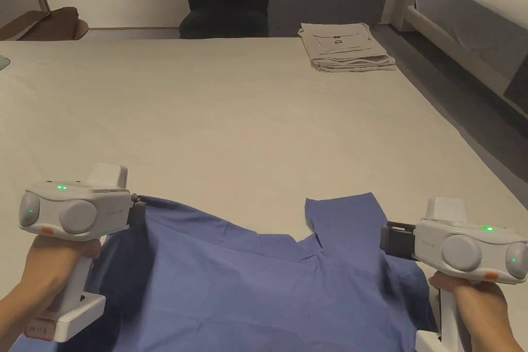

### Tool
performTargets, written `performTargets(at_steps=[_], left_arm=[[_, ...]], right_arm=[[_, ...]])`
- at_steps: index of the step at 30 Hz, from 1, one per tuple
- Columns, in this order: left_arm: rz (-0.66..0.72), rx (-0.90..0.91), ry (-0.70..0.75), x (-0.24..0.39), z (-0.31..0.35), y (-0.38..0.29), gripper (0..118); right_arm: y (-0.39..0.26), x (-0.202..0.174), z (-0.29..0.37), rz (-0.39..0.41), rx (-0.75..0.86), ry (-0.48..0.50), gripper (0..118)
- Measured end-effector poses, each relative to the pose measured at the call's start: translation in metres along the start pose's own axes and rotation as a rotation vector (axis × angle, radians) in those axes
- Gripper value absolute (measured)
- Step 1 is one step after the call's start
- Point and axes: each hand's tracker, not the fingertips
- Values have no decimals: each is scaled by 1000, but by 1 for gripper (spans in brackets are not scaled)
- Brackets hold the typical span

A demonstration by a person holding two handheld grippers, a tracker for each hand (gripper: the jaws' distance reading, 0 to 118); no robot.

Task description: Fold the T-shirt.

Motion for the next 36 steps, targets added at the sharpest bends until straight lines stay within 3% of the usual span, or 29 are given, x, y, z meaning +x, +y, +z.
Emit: performTargets(at_steps=[4, 7, 12, 15, 17, 18, 21, 26, 30, 33, 36], left_arm=[[6, 12, -6, 0, 1, 0, 3], [1, 12, -6, 2, 4, -1, 3], [7, 15, -9, 2, 7, -5, 3], [15, 18, -9, 2, 10, -8, 3], [21, 21, -10, 1, 13, -10, 3], [24, 24, -10, 1, 15, -11, 3], [41, 36, -11, -1, 22, -12, 3], [67, 101, 11, -3, 45, -12, 3], [96, 204, 49, -12, 73, 0, 3], [129, 278, 62, -25, 98, 20, 3], [100, 370, 129, -37, 124, 44, 3]], right_arm=[[-18, 0, -18, -2, -93, 2, 103], [-28, -5, -22, 5, -125, 6, 87], [-37, -14, -21, 65, -123, 15, 73], [-37, -17, -14, 79, -118, 35, 37], [-37, -19, -8, 143, -100, 20, 10], [-37, -18, -3, 136, -82, 56, 6], [-34, -18, 13, 114, -26, 51, 5], [-18, -28, 57, 212, 186, 30, 4], [16, -40, 98, 226, 385, 44, 4], [46, -58, 126, 288, 542, 5, 4], [83, -73, 146, 281, 669, 6, 4]])
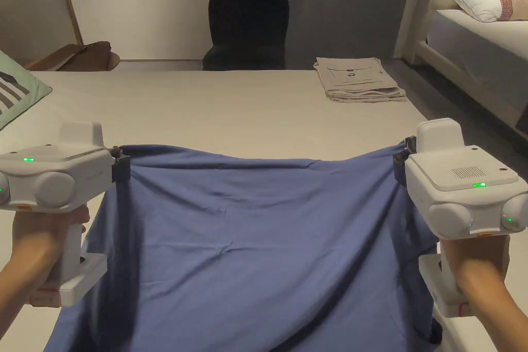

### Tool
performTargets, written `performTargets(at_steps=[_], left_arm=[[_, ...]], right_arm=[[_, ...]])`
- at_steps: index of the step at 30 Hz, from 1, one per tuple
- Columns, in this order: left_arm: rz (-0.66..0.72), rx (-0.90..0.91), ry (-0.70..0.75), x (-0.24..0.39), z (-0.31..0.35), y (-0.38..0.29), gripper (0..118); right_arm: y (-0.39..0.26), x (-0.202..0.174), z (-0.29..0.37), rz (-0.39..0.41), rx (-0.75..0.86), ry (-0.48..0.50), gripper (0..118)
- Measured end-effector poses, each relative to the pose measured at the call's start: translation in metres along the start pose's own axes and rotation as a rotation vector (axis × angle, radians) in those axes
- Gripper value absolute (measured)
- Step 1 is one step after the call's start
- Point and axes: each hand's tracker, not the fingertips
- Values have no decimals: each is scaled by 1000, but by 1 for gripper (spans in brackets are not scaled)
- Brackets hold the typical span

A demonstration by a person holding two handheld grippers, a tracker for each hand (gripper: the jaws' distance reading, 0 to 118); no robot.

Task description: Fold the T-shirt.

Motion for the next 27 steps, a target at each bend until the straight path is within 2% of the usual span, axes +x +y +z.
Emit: performTargets(at_steps=[9, 16, 23, 27], left_arm=[[84, 203, 67, -38, 30, 112, 3], [97, 294, 119, -57, 11, 181, 3], [66, 340, 154, -61, -24, 211, 3], [106, 329, 135, -71, -56, 208, 3]], right_arm=[[123, -1, -38, -80, 243, 16, 4], [198, 0, -77, -135, 323, 38, 4], [221, -11, -110, -144, 367, 28, 4], [212, -19, -130, -139, 366, 32, 4]])
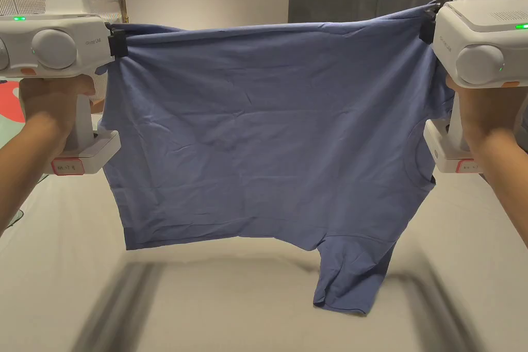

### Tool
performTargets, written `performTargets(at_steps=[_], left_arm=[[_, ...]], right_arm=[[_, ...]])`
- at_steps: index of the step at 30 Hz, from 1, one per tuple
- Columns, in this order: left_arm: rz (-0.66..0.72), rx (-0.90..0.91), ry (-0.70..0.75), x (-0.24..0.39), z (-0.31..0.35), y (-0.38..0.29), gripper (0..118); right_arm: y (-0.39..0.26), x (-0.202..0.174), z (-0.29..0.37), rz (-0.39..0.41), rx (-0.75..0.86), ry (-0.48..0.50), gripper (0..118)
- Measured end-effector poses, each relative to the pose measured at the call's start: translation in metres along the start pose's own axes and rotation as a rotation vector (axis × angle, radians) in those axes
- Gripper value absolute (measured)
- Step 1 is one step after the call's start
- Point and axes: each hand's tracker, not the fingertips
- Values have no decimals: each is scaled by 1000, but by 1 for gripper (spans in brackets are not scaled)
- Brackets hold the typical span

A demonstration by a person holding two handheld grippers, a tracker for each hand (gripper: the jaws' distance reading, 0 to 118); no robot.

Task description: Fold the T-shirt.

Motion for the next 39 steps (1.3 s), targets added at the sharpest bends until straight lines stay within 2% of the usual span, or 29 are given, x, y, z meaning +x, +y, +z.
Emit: performTargets(at_steps=[7, 15, 26, 39], left_arm=[[-1, -131, -14, -6, -45, -74, 3], [20, -314, -34, -4, -28, -184, 3], [71, -516, -47, -28, 67, -283, 3], [80, -581, -72, -48, 238, -323, 3]], right_arm=[[-81, -6, -14, -9, -109, 23, 4], [-190, -8, 13, -59, -343, 38, 4], [-261, 12, 125, -154, -542, 86, 4], [-261, 46, 310, -223, -637, 141, 4]])
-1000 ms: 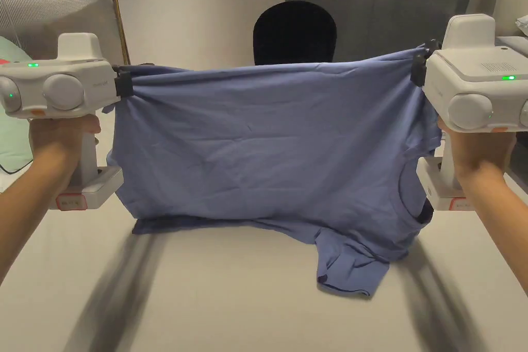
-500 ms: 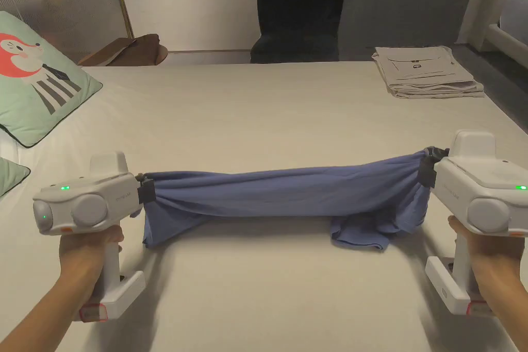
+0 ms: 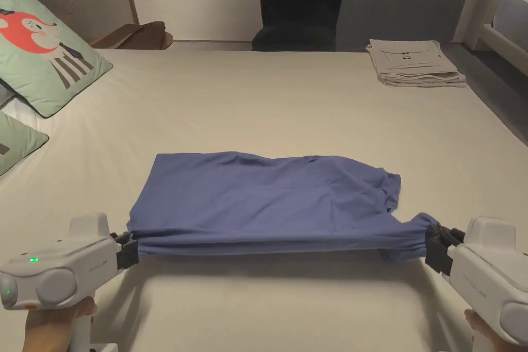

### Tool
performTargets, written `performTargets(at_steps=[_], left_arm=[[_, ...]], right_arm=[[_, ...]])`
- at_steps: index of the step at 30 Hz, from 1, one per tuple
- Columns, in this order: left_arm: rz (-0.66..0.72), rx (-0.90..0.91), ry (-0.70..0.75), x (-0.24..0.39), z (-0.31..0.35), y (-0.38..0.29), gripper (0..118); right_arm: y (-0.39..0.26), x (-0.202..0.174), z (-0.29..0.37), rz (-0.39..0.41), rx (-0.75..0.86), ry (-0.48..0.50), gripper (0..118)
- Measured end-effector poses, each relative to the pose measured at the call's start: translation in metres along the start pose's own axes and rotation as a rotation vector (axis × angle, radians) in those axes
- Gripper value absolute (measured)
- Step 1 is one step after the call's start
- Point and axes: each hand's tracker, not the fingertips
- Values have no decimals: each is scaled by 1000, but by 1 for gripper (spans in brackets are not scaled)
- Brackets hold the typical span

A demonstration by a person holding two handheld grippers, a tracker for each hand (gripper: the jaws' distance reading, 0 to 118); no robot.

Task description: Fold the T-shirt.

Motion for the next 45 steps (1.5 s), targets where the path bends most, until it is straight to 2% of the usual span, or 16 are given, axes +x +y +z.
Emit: performTargets(at_steps=[8, 12, 15, 22, 24, 25, 26, 27, 28, 29, 30, 31, 39, 45], left_arm=[[15, -78, 1, -11, 54, -78, 3], [33, -123, 20, -16, 63, -106, 3], [61, -142, 27, -18, 65, -117, 3], [55, -149, 45, -14, 64, -117, 4], [55, -151, 47, -14, 64, -115, 14], [60, -152, 48, -15, 64, -114, 35], [66, -155, 59, -13, 65, -110, 35], [69, -154, 66, -11, 67, -105, 43], [65, -144, 64, -9, 70, -99, 59], [62, -115, 57, -8, 71, -96, 81], [53, -67, 43, -3, 75, -87, 99], [49, -18, 40, 2, 80, -77, 111], [-14, 369, -12, 61, 119, -5, 110], [-72, 504, -6, 87, 126, 9, 108]], right_arm=[[-73, 8, 62, 4, -119, -19, 4], [-102, 12, 72, -34, -197, -24, 4], [-119, 9, 72, -12, -235, -41, 4], [-126, 10, 66, -53, -285, -69, 5], [-123, 10, 68, -52, -284, -69, 11], [-120, 8, 69, -46, -288, -70, 29], [-114, 4, 71, -38, -300, -83, 29], [-108, 1, 74, -23, -293, -99, 37], [-100, -3, 78, -9, -275, -103, 51], [-90, -6, 81, 0, -229, -103, 74], [-79, -11, 84, 5, -177, -103, 93], [-67, -16, 87, 9, -129, -100, 106], [16, -68, 95, 68, 204, -47, 107], [35, -94, 97, 117, 307, -51, 105]])
